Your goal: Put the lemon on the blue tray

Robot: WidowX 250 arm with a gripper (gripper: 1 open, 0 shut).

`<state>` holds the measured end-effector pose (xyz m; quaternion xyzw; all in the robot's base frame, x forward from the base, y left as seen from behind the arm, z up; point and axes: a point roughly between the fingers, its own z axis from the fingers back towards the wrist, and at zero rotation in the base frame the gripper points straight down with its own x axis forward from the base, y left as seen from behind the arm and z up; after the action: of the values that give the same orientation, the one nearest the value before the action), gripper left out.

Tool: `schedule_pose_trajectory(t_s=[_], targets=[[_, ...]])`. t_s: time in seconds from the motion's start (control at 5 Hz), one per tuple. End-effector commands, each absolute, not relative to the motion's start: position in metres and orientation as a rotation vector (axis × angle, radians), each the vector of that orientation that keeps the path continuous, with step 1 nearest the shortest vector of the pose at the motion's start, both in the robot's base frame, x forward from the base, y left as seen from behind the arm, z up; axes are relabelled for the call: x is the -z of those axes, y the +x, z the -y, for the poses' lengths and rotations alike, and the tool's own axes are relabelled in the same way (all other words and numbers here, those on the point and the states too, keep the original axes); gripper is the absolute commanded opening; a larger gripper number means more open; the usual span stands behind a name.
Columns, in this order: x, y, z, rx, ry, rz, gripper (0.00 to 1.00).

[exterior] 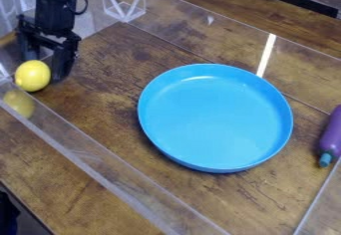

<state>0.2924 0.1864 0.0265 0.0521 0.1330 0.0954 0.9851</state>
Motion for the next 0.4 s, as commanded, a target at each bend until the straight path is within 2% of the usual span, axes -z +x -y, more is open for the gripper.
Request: schedule_pose_trajectory(t_s=[0.0,0.2], targets=[[-0.0516,0.278,-0.2021,-0.248,0.134,-0.205,1.0],[-0.0586,0.2704,-0.2035,-0.257,0.125,-0.201,1.0]])
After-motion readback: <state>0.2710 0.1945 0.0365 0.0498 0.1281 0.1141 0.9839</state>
